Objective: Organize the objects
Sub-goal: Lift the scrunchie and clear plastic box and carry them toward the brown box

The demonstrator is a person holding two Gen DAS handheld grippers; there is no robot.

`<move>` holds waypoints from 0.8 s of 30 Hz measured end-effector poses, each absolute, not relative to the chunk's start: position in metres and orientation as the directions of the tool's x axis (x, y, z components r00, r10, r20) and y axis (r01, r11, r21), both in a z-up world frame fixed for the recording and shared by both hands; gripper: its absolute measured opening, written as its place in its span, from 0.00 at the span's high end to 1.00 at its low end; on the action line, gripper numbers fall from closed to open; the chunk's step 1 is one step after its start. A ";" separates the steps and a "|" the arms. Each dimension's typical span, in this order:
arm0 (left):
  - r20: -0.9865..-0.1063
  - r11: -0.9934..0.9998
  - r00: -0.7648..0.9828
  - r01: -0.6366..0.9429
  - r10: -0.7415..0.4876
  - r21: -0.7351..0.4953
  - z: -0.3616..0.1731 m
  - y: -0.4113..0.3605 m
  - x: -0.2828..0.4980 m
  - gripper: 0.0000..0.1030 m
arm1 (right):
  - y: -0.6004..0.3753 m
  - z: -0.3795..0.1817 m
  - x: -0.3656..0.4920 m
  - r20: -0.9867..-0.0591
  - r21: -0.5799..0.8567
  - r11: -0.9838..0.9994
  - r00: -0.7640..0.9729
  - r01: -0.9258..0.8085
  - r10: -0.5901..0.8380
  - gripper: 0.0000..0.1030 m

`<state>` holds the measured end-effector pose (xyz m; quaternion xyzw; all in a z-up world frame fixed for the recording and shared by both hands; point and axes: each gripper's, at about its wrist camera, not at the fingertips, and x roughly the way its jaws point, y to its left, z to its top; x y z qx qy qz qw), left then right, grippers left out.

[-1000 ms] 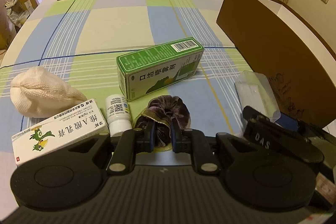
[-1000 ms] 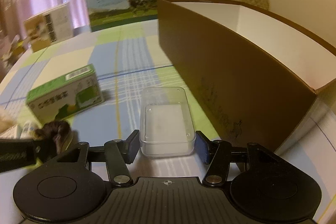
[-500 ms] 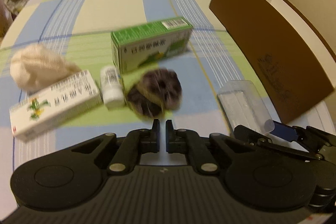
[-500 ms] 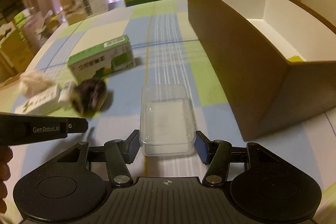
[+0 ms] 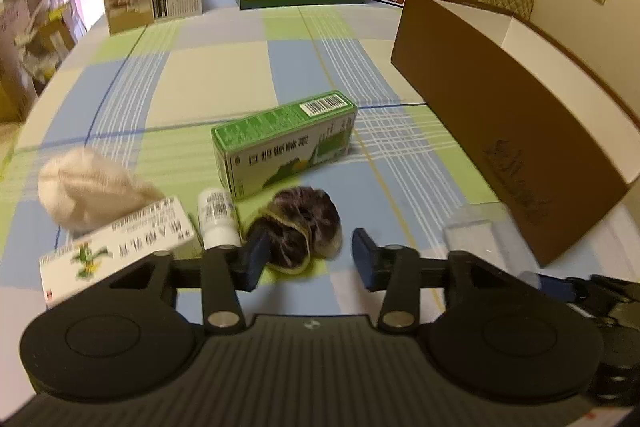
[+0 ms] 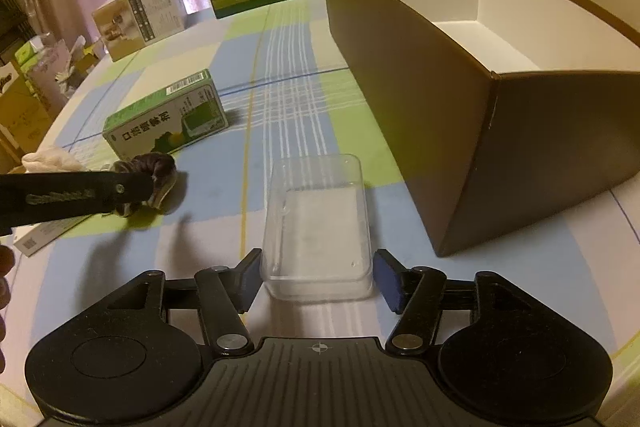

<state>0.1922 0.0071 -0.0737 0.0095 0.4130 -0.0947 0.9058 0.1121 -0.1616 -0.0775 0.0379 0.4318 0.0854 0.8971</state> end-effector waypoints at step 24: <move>-0.797 0.981 0.598 0.188 -0.086 0.036 -0.094 -0.003 0.196 0.85 | -0.157 -0.082 0.111 -0.761 0.067 0.970 0.617 -0.232 0.200 0.49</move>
